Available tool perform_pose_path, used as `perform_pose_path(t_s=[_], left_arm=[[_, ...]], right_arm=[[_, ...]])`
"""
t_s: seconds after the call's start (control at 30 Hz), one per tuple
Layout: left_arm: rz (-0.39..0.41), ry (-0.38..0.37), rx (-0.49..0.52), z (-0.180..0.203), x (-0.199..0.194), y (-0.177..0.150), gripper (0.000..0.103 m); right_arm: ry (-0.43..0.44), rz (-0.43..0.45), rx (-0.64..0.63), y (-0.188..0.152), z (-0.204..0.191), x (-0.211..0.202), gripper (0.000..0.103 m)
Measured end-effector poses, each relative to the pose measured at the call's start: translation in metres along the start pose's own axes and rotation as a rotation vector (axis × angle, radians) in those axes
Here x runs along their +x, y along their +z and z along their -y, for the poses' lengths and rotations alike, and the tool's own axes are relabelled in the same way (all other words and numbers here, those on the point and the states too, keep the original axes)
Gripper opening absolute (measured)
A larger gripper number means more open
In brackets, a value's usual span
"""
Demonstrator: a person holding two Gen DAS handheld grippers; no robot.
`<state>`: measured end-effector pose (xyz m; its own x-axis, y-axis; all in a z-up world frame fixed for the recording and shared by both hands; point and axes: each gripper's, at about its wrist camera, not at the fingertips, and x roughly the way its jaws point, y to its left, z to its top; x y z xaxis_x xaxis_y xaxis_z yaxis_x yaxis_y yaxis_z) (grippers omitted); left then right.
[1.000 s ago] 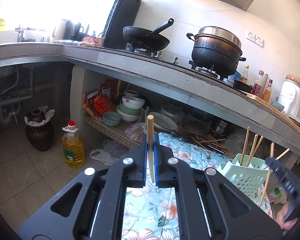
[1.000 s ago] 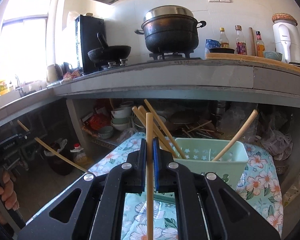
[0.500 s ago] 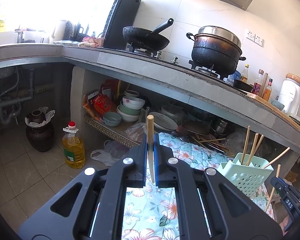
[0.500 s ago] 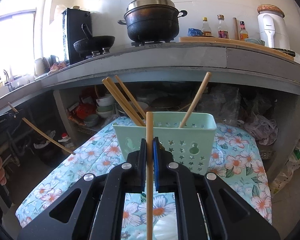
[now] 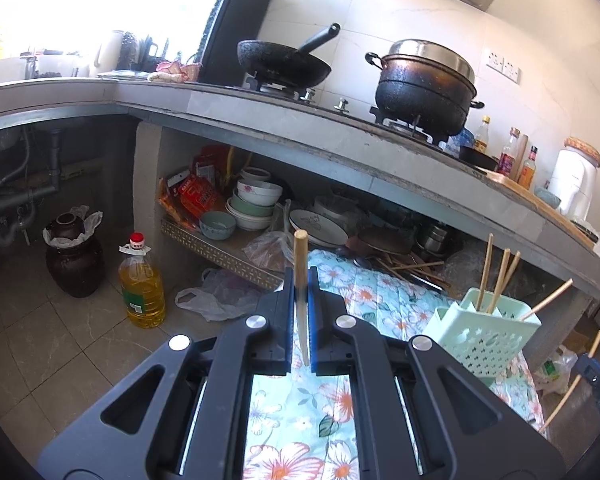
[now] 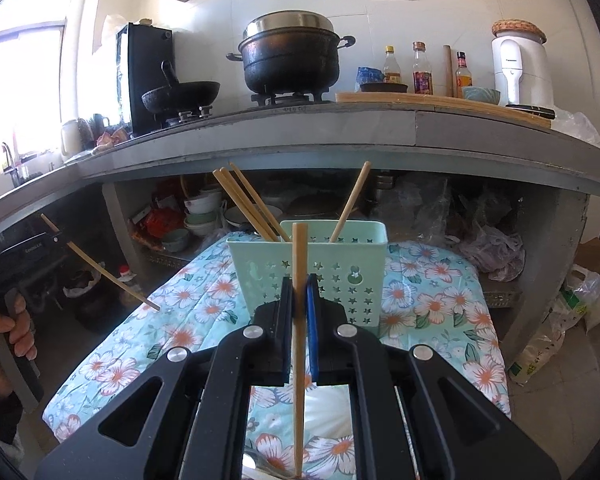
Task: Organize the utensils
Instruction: 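Carry both held chopsticks upright over the green holder, then lower the left tool's chopstick into the holder and open the left tool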
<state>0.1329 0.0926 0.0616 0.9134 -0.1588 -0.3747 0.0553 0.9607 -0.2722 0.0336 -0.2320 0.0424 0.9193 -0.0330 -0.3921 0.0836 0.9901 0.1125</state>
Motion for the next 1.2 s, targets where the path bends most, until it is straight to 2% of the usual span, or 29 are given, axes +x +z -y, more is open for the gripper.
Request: perform_pose_path(t_s=[0.17, 0.33, 0.47, 0.77, 0.93, 1.2], left_arm=[[-0.023, -0.030, 0.030, 0.001, 0.000, -0.006, 0.004], [-0.008, -0.058, 0.044, 0.005, -0.003, -0.008, 0.004], [0.017, -0.069, 0.063, 0.015, -0.009, -0.002, 0.004], [0.075, -0.097, 0.118, 0.053, -0.031, 0.025, 0.004], [0.103, -0.163, 0.116, 0.077, -0.050, 0.038, 0.004], [0.085, -0.318, 0.119, 0.121, -0.059, 0.051, 0.004]], right_arm=[[-0.045, 0.042, 0.032, -0.009, -0.003, -0.026, 0.007], [-0.085, 0.083, 0.109, -0.012, 0.005, -0.039, 0.007], [-0.082, 0.109, 0.189, -0.012, 0.017, -0.041, 0.007], [-0.025, 0.157, 0.264, -0.008, 0.033, -0.039, 0.007], [0.005, 0.160, 0.280, -0.003, 0.044, -0.039, 0.007], [0.020, 0.168, 0.316, -0.001, 0.062, -0.040, 0.007]])
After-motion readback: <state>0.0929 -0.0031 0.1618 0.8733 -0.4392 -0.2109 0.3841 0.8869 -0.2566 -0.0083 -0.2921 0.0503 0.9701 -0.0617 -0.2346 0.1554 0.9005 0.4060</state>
